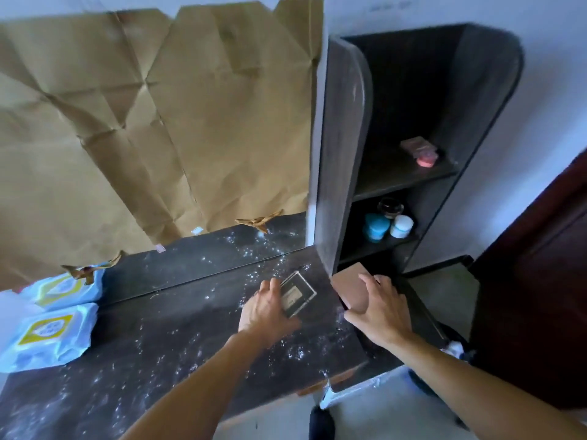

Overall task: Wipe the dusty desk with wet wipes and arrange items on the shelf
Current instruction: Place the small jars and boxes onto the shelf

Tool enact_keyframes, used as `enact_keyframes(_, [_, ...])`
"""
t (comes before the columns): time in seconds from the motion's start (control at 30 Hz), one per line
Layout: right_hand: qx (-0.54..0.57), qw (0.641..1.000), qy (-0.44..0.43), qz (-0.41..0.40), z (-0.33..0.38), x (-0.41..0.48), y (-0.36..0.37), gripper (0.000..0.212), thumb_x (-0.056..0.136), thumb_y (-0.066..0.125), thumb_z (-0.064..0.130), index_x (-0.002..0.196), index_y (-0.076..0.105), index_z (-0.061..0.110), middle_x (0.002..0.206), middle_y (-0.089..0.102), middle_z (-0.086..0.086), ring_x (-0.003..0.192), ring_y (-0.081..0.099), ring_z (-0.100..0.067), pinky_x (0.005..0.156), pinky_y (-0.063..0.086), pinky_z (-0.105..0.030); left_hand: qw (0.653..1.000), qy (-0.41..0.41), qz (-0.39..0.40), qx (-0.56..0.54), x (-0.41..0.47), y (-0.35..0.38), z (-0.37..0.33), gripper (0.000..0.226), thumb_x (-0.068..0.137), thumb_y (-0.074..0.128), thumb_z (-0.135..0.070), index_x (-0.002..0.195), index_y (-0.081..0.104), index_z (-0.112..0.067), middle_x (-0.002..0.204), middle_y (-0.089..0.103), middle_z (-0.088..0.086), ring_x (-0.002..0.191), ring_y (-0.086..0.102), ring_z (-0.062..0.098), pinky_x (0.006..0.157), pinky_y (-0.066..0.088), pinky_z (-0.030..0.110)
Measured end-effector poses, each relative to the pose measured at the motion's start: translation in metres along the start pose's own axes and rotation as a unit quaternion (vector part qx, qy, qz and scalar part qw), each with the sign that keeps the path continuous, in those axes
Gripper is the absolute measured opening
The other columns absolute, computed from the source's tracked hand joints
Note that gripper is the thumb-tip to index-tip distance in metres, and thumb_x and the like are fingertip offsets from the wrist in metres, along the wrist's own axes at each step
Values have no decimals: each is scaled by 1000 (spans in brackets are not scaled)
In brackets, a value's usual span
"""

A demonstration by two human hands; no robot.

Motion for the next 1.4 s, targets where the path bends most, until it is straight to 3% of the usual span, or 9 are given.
enact_keyframes(0.3, [33, 990, -1, -136, -51, 5, -130, 78, 66, 69, 51, 133, 40, 22, 125, 44, -2, 106, 50, -25, 89, 44, -39, 985, 126, -111, -23, -3, -78, -148, 71, 66, 68, -49, 123, 39, -18, 111, 44, 0, 92, 58, 26, 71, 52, 38])
enact_keyframes(0.5, [50, 982, -6, -184, -89, 42, -196, 79, 65, 74, 48, 132, 41, 20, 127, 45, -5, 111, 46, -26, 89, 40, -41, 972, 152, -176, -14, 28, -109, -230, 77, 74, 66, -44, 136, 36, -11, 120, 40, 6, 109, 45, 25, 94, 42, 35])
enact_keyframes(0.6, [65, 980, -24, -187, -105, 66, -218, 79, 64, 75, 45, 132, 44, 19, 127, 46, -6, 112, 46, -28, 90, 40, -42, 972, 121, -201, -3, 53, -114, -256, 70, 78, 60, -41, 136, 37, -9, 119, 43, 10, 109, 42, 26, 95, 38, 35])
enact_keyframes(0.87, [89, 979, -98, -154, -124, 126, -236, 77, 65, 72, 41, 134, 43, 22, 131, 42, -2, 114, 44, -28, 94, 36, -41, 969, 13, -239, 58, 108, -111, -272, 41, 88, 53, -36, 120, 51, -9, 121, 44, 15, 108, 48, 34, 91, 41, 40])
enact_keyframes(1.17, [77, 967, -205, -127, -98, 160, -231, 79, 58, 57, 52, 131, 45, 25, 129, 43, 3, 116, 43, -22, 93, 33, -38, 961, -68, -260, 68, 124, -104, -263, 44, 96, 42, -40, 121, 53, -6, 126, 46, 17, 117, 45, 33, 93, 41, 39])
enact_keyframes(1.3, [25, 963, -241, -114, -70, 170, -230, 78, 61, 52, 57, 131, 46, 24, 127, 44, 2, 113, 44, -24, 90, 36, -39, 962, -28, -268, 41, 112, -99, -265, 48, 93, 38, -33, 127, 50, -2, 127, 46, 22, 115, 43, 38, 100, 37, 42])
enact_keyframes(1.4, [-18, 959, -259, -111, -50, 177, -226, 67, 70, 52, 58, 126, 51, 22, 126, 46, -1, 115, 42, -25, 87, 39, -39, 954, 20, -295, 54, 98, -95, -264, 46, 81, 37, -26, 111, 60, 0, 109, 56, 20, 96, 53, 37, 85, 51, 43])
Point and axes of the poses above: each hand's wrist, its own x-axis towards the middle knuckle, its own y-axis out of the palm, z = x × y, the point moved 10 cm from there along x, towards the middle knuckle
